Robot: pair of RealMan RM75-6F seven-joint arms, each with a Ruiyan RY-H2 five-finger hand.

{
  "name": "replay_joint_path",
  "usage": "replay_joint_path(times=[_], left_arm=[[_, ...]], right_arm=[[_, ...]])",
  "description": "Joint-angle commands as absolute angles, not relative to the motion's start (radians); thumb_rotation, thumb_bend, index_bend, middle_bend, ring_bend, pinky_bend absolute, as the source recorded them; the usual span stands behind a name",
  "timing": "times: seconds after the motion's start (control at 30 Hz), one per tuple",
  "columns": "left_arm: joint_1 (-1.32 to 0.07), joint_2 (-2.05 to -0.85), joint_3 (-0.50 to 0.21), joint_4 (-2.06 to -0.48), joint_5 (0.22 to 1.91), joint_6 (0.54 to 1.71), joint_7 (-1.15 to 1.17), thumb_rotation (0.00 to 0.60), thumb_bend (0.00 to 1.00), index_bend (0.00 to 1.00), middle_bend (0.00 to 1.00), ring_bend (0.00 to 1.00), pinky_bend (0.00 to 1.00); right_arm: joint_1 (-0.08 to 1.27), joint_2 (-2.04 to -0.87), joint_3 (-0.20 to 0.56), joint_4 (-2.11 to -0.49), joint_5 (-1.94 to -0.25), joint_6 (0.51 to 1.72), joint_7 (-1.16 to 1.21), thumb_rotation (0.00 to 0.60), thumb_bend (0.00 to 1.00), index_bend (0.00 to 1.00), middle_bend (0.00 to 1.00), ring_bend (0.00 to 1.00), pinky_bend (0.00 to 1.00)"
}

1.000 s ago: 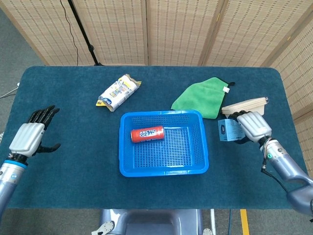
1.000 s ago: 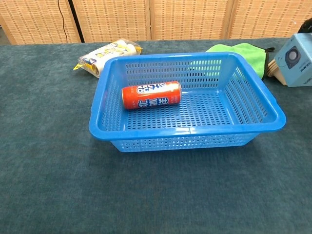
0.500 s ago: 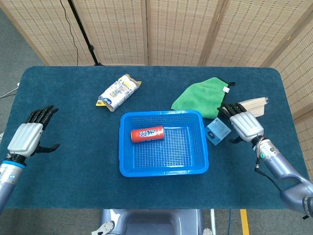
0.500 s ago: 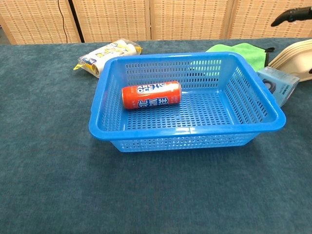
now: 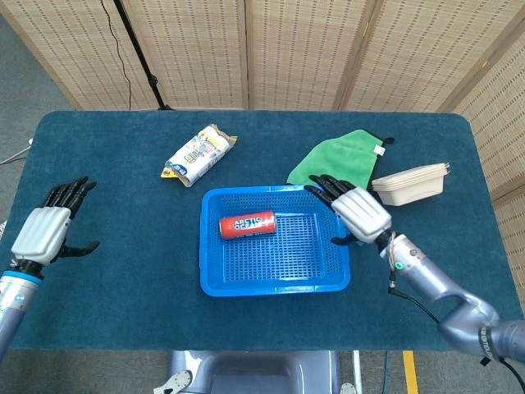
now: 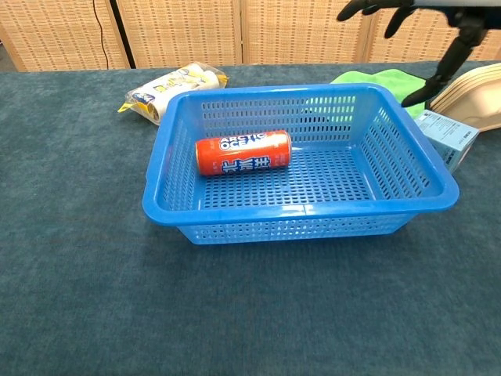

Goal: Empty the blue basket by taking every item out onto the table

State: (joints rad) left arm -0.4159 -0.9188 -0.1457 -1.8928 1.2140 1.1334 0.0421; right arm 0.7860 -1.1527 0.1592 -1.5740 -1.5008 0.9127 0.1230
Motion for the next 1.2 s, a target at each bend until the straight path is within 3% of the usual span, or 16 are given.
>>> replay_joint_path(times=[0.03, 0.53, 0.83, 1.2], left_arm=[[-0.415, -0.918, -0.145, -1.892, 1.218, 1.133, 0.038, 0.6, 0.18, 0.0, 0.0, 0.0, 0.0], [-0.415, -0.907, -0.151, -1.878, 1.222, 1.122, -0.001, 0.6, 0.18, 0.0, 0.0, 0.0, 0.0], [-0.415, -0.906, -0.151, -1.877, 1.225, 1.121, -0.005, 0.6, 0.18, 0.0, 0.0, 0.0, 0.0], [-0.417, -0.903, -0.154, -1.87, 1.223, 1.113, -0.017, 0.6, 0.18, 0.0, 0.0, 0.0, 0.0]], right_arm=[[0.835, -1.254, 0.17, -1.506, -1.511, 0.898, 0.119, 0.6, 0.0, 0.11, 0.08, 0.02, 0.23], [0.892, -1.445, 0.192, -1.426, -1.459, 0.894, 0.011, 0.6, 0.0, 0.23, 0.17, 0.14, 0.36], [0.939, -1.585, 0.192, -1.284, -1.439, 0.864, -0.019, 0.6, 0.0, 0.24, 0.2, 0.15, 0.31], [0.947, -1.686, 0.161, -1.152, -1.454, 0.874, -0.015, 0.6, 0.0, 0.26, 0.21, 0.14, 0.34]])
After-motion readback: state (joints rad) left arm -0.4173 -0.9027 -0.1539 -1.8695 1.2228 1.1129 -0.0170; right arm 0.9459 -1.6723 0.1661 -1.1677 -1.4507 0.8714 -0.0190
